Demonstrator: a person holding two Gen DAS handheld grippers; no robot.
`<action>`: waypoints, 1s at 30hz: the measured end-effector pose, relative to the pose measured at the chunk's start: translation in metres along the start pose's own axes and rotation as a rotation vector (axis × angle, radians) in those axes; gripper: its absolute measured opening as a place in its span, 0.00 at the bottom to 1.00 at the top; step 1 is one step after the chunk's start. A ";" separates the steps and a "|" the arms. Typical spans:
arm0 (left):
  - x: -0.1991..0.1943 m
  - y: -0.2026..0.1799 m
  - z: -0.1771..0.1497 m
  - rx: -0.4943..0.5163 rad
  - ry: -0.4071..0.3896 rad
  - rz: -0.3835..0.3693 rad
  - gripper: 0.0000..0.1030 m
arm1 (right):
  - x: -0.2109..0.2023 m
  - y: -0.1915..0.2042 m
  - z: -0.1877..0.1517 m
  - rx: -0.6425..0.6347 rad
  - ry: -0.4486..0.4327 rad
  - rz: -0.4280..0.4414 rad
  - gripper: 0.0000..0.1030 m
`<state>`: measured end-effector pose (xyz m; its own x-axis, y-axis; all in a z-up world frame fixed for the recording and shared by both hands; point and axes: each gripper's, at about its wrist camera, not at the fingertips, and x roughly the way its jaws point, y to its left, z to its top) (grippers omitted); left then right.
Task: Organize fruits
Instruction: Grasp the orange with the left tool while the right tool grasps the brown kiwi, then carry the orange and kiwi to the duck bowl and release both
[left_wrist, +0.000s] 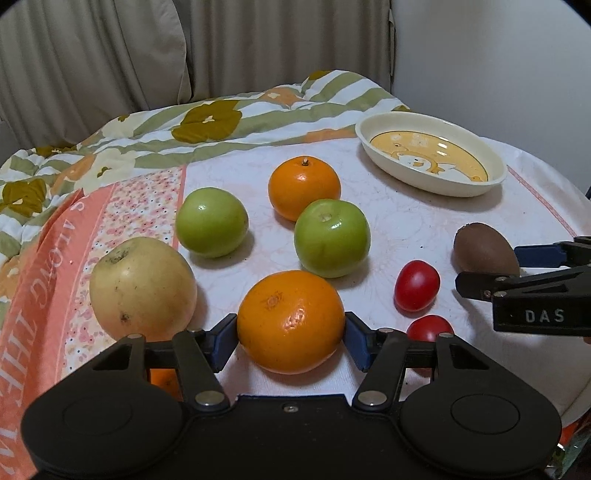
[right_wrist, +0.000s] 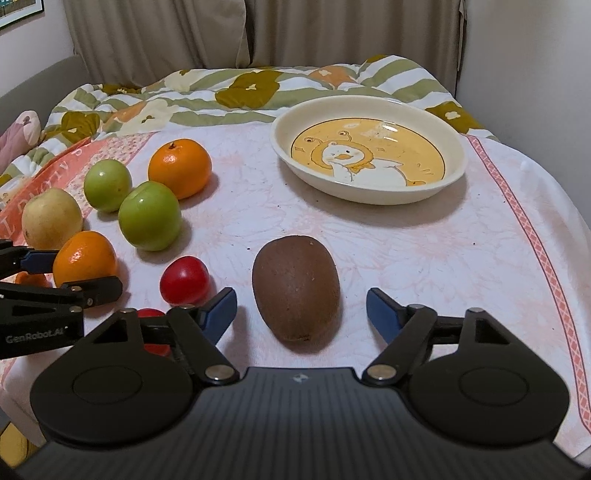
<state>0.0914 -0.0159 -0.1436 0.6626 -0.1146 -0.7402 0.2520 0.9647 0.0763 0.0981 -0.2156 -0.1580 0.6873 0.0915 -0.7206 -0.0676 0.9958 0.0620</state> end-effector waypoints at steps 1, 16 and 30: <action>-0.001 -0.001 -0.001 0.005 -0.002 0.002 0.63 | 0.001 0.000 0.001 0.002 0.003 0.003 0.83; -0.005 -0.001 -0.008 0.048 -0.015 0.027 0.62 | 0.006 0.007 0.006 -0.063 0.014 -0.002 0.61; -0.041 -0.004 0.004 0.050 -0.057 0.012 0.62 | -0.031 0.008 0.018 -0.010 -0.031 -0.007 0.60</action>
<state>0.0662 -0.0159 -0.1111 0.7044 -0.1174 -0.7001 0.2774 0.9534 0.1191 0.0888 -0.2104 -0.1225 0.7100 0.0853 -0.6990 -0.0702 0.9963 0.0502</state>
